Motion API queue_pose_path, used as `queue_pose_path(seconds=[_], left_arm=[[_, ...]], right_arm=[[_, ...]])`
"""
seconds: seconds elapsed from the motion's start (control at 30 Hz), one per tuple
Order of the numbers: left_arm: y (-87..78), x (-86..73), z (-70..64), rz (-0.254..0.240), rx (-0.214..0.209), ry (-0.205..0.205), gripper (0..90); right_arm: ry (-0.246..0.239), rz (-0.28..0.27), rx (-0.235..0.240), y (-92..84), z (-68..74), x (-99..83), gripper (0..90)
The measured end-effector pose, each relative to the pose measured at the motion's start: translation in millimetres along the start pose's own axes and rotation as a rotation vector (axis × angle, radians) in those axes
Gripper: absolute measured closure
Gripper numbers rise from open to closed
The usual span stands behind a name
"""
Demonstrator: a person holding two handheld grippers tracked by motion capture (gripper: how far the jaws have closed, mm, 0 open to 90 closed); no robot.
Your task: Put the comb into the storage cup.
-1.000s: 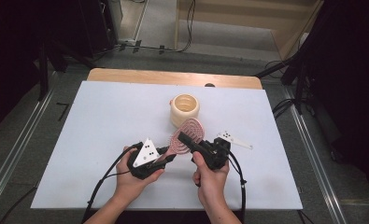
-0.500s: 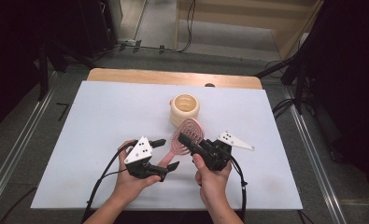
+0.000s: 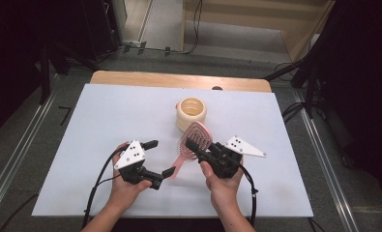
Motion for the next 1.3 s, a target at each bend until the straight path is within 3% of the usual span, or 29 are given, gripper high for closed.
queue_pose_path(seconds=[0.4,0.8,1.3], left_arm=[[-24.1,-8.7,13.7,-0.005,0.051,0.002,0.0],[-56.3,-32.3,33.0,0.018,0.117,-0.017,0.0],[-95.2,-46.4,50.3,-0.006,0.199,-0.034,0.0]], right_arm=[[-0.04,-0.012,-0.015,-7.6,-0.6,8.3,61.7],[-0.07,-0.009,-0.031,-9.4,-3.2,10.4,61.8],[-0.086,0.006,-0.046,-11.1,-5.5,9.8,61.8]])
Point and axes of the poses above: each handheld gripper's, and its own axes: y roughly forward along the jaws, x roughly out of its top, z roughly to its left, the point moved 7 cm from there along y, roughly forward along the jaws, and after that the axes turned 9 degrees about y, right-handed, at the moved point
